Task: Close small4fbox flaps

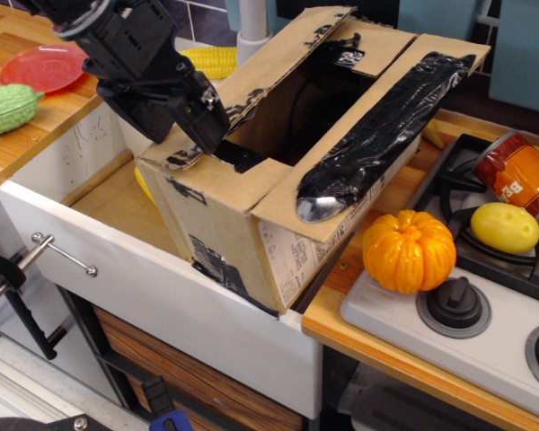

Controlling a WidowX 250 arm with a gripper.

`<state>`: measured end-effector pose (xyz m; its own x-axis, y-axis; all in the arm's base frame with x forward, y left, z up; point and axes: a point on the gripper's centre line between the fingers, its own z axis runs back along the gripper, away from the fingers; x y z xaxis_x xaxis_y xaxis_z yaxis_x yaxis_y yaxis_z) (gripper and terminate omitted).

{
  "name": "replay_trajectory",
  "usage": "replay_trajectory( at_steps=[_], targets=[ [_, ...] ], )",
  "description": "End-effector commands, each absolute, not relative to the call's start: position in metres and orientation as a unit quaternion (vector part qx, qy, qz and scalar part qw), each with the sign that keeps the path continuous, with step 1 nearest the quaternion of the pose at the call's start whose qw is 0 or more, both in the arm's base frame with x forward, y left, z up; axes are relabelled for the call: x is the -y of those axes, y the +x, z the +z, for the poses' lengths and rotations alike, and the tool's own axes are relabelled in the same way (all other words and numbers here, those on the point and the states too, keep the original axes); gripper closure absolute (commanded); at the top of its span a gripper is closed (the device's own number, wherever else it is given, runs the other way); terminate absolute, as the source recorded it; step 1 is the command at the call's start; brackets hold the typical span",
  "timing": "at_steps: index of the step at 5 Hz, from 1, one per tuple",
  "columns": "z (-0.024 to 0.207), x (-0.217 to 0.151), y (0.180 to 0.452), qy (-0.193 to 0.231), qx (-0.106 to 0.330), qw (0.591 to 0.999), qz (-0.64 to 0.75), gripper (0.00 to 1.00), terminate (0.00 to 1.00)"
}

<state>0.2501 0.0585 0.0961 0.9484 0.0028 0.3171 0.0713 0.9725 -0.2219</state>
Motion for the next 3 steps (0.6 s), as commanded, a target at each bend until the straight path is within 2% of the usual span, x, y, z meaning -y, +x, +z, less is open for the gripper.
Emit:
replay_trajectory(
  at_steps=[1,2,3],
  targets=[
    [0.094,-0.019,0.244,-0.031,0.15,0.988,0.036,0.0,0.0],
    [0.081,-0.005,0.234,0.021,0.199,0.979,0.038,0.0,0.0],
    [0.079,-0.006,0.232,0.001,0.19,0.981,0.043,0.0,1.0]
  ],
)
